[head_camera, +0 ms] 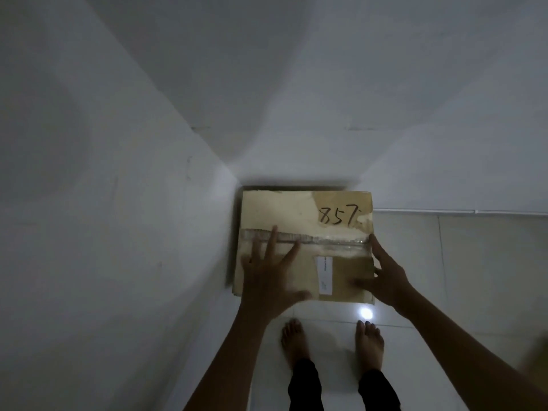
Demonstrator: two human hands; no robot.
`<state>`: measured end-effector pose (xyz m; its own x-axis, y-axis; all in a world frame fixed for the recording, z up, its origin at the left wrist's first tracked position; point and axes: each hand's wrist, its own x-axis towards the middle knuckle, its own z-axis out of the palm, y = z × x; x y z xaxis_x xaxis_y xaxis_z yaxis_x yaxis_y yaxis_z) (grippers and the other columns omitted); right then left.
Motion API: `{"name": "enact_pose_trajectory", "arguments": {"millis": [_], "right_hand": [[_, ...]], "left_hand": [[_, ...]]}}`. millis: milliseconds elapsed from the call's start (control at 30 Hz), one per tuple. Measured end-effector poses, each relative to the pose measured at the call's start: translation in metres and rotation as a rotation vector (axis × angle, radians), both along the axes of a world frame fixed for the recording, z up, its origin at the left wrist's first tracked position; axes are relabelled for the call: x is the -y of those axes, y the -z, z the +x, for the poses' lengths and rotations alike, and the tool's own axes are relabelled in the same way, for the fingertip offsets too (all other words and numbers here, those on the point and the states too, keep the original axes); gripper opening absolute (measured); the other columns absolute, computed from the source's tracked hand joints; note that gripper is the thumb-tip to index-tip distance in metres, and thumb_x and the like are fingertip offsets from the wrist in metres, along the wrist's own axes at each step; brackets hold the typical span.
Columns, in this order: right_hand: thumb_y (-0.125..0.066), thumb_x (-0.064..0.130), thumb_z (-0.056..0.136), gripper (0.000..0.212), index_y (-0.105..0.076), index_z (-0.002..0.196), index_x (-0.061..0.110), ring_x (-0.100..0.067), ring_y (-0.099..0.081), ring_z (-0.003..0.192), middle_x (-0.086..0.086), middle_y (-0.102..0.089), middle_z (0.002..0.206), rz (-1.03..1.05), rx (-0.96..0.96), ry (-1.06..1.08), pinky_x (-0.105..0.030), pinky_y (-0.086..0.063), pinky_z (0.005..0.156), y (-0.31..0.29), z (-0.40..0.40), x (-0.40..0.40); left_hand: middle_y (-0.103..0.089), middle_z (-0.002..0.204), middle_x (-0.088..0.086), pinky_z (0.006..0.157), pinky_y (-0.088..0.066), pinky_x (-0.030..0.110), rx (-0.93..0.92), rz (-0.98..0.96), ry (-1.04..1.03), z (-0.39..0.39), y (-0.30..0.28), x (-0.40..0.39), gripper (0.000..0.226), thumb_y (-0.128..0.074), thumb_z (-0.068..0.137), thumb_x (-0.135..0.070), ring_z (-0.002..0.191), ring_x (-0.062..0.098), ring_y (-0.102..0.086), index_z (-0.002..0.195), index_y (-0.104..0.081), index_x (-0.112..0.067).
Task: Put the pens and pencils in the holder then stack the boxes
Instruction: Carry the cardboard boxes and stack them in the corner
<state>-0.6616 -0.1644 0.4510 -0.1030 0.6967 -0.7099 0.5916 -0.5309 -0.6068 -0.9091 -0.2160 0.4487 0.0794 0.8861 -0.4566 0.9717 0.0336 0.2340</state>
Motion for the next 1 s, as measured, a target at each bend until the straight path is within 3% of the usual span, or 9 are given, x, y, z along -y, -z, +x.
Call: {"name": "enact_pose_trajectory", "arguments": {"millis": [100, 167, 233, 367, 500, 733, 833, 900, 1000], "right_hand": [[-0.075, 0.006, 0.078, 0.106, -0.005, 0.154, 0.033, -0.035, -0.047, 0.129, -0.009, -0.038, 0.151, 0.017, 0.029, -0.039, -0.049, -0.049, 0.098, 0.002, 0.003, 0.000], [-0.071, 0.004, 0.081, 0.101, -0.006, 0.154, 0.032, -0.034, -0.051, 0.124, -0.009, -0.040, 0.150, 0.046, 0.050, -0.049, -0.046, -0.051, 0.096, 0.004, 0.003, -0.001], [-0.067, 0.003, 0.084, 0.097, -0.007, 0.154, 0.033, -0.035, -0.050, 0.124, -0.007, -0.042, 0.150, 0.063, 0.056, -0.048, -0.047, -0.049, 0.097, 0.005, 0.001, -0.003], [-0.062, 0.001, 0.086, 0.092, -0.008, 0.153, 0.035, -0.035, -0.044, 0.132, -0.006, -0.042, 0.150, 0.080, 0.042, -0.045, -0.051, -0.047, 0.101, 0.003, 0.000, -0.007], [-0.059, 0.002, 0.089, 0.089, -0.007, 0.153, 0.036, -0.033, -0.036, 0.139, -0.004, -0.041, 0.151, 0.100, 0.006, -0.073, -0.051, -0.043, 0.104, -0.002, -0.006, -0.021], [-0.057, 0.011, 0.093, 0.076, -0.015, 0.152, 0.032, -0.031, -0.042, 0.135, -0.008, -0.043, 0.148, 0.074, -0.021, -0.051, -0.049, -0.047, 0.101, -0.005, -0.011, -0.029], [-0.056, 0.021, 0.095, 0.055, -0.037, 0.146, 0.023, -0.028, -0.053, 0.125, -0.009, -0.052, 0.140, 0.061, -0.010, 0.023, -0.044, -0.051, 0.096, -0.015, -0.001, -0.021], [-0.058, 0.028, 0.094, 0.043, -0.049, 0.135, 0.019, -0.026, -0.061, 0.109, -0.009, -0.062, 0.123, 0.037, -0.035, 0.138, -0.039, -0.053, 0.090, -0.035, 0.008, -0.011], [-0.056, 0.031, 0.095, 0.027, -0.061, 0.118, 0.018, -0.022, -0.067, 0.097, -0.004, -0.068, 0.109, 0.000, -0.144, 0.310, -0.043, -0.055, 0.091, -0.080, 0.019, 0.013]], "left_hand": [[0.032, 0.161, 0.004, 0.101, -0.008, 0.083, -0.061, -0.111, 0.085, 0.011, 0.010, 0.007, 0.128, -0.074, 0.066, -0.069, 0.142, 0.053, 0.027, 0.149, 0.021, -0.050], [0.017, 0.166, 0.007, 0.096, -0.022, 0.086, -0.100, -0.046, 0.044, 0.013, 0.016, 0.011, 0.121, -0.080, 0.075, -0.039, 0.145, 0.055, 0.014, 0.152, 0.014, -0.050], [0.012, 0.166, 0.006, 0.095, -0.027, 0.085, -0.096, 0.002, 0.029, 0.010, 0.020, 0.009, 0.116, -0.076, 0.080, -0.027, 0.146, 0.054, 0.009, 0.152, 0.012, -0.050], [0.026, 0.163, 0.003, 0.098, -0.024, 0.084, -0.128, -0.007, 0.066, 0.005, 0.018, 0.003, 0.114, -0.071, 0.086, -0.027, 0.144, 0.054, 0.018, 0.148, 0.022, -0.052], [0.022, 0.164, 0.005, 0.098, -0.026, 0.082, -0.160, -0.002, 0.038, 0.005, 0.017, -0.005, 0.121, -0.076, 0.082, -0.027, 0.144, 0.055, 0.013, 0.147, 0.023, -0.052], [0.018, 0.165, 0.008, 0.102, -0.031, 0.075, -0.235, -0.063, 0.105, -0.006, 0.014, -0.015, 0.118, -0.076, 0.079, -0.038, 0.145, 0.053, 0.010, 0.151, 0.018, -0.045], [0.003, 0.166, 0.007, 0.111, -0.033, 0.065, -0.046, -0.119, 0.065, -0.009, -0.004, -0.012, 0.107, -0.077, 0.076, -0.047, 0.149, 0.045, 0.000, 0.157, -0.008, -0.034], [-0.026, 0.158, 0.008, 0.111, -0.039, 0.050, 0.256, -0.105, -0.174, -0.009, -0.027, -0.007, 0.080, -0.074, 0.082, -0.041, 0.145, 0.030, -0.027, 0.150, -0.036, -0.024], [-0.059, 0.131, 0.000, 0.092, -0.052, 0.032, 0.533, -0.132, -0.495, 0.001, -0.073, 0.008, 0.041, -0.065, 0.091, -0.030, 0.115, 0.014, -0.058, 0.131, -0.057, -0.027]]}}
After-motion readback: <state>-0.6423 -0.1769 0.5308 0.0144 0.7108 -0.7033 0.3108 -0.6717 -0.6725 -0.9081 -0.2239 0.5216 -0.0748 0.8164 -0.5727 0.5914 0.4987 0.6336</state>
